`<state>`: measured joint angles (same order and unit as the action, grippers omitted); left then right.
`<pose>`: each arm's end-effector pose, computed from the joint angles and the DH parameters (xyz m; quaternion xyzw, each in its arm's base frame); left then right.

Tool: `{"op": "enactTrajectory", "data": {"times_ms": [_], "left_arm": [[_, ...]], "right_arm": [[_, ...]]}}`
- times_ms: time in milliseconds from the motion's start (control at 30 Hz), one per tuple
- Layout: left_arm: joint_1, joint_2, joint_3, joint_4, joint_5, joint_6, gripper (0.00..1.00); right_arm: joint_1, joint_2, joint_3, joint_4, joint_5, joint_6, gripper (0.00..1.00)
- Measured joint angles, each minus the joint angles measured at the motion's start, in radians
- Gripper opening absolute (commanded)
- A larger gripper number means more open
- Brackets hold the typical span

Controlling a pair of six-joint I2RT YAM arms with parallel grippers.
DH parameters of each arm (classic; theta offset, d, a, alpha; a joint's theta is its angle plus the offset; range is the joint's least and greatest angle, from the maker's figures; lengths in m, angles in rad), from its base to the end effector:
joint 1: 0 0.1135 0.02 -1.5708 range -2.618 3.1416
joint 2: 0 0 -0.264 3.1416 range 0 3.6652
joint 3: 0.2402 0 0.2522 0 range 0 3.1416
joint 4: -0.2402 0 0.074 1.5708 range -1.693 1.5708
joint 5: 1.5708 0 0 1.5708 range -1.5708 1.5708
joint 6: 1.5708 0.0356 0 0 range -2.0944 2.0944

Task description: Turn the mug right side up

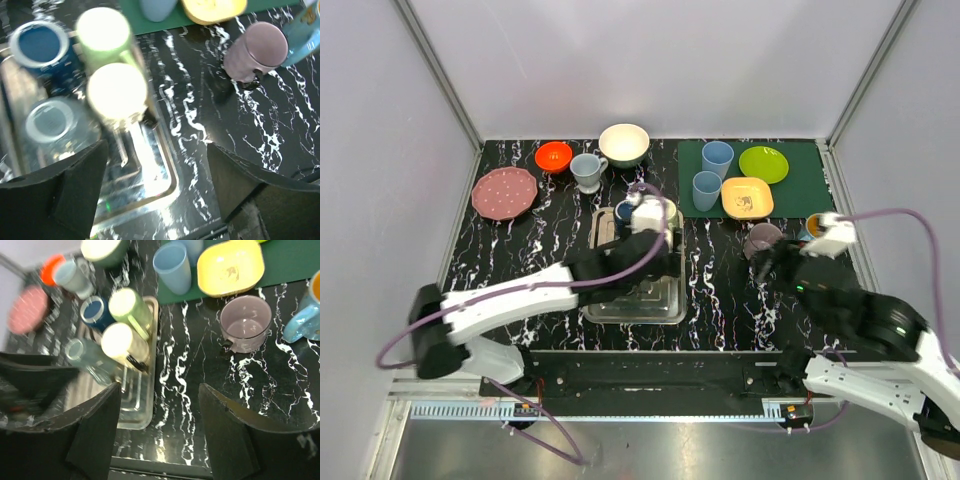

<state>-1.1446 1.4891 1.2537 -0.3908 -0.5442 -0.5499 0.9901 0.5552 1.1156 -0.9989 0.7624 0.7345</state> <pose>0.1554 -0.2977 0.3166 0.1344 0.8559 -0.1700 0.4695 0.0543 0.0380 0.3913 0.0981 0.8024 0.1738 0.5624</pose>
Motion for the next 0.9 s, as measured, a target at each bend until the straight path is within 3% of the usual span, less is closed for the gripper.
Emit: {"op": "enactTrajectory", "data": {"times_ms": [100, 367, 700, 900], "left_arm": [[-0.016, -0.237, -0.141, -0.083, -0.103, -0.143, 0.88], [-0.032, -0.591, -0.331, -0.319, -0.238, -0.372, 0.99], [-0.032, -0.943, -0.51, -0.371, -0.231, -0.393, 0.99], [-0.032, -0.997, -0.529, -0.37, -0.231, -0.357, 0.99]], "right_arm": [[0.0, 0.157, -0.053, 0.082, -0.046, -0.097, 0.71], [0.0, 0.66, -0.08, 0.249, -0.272, -0.296, 0.77], [-0.076, 0.948, -0.023, 0.419, -0.487, -0.396, 0.75], [-0.176, 1.046, 0.037, 0.467, -0.546, -0.448, 0.71]]}}
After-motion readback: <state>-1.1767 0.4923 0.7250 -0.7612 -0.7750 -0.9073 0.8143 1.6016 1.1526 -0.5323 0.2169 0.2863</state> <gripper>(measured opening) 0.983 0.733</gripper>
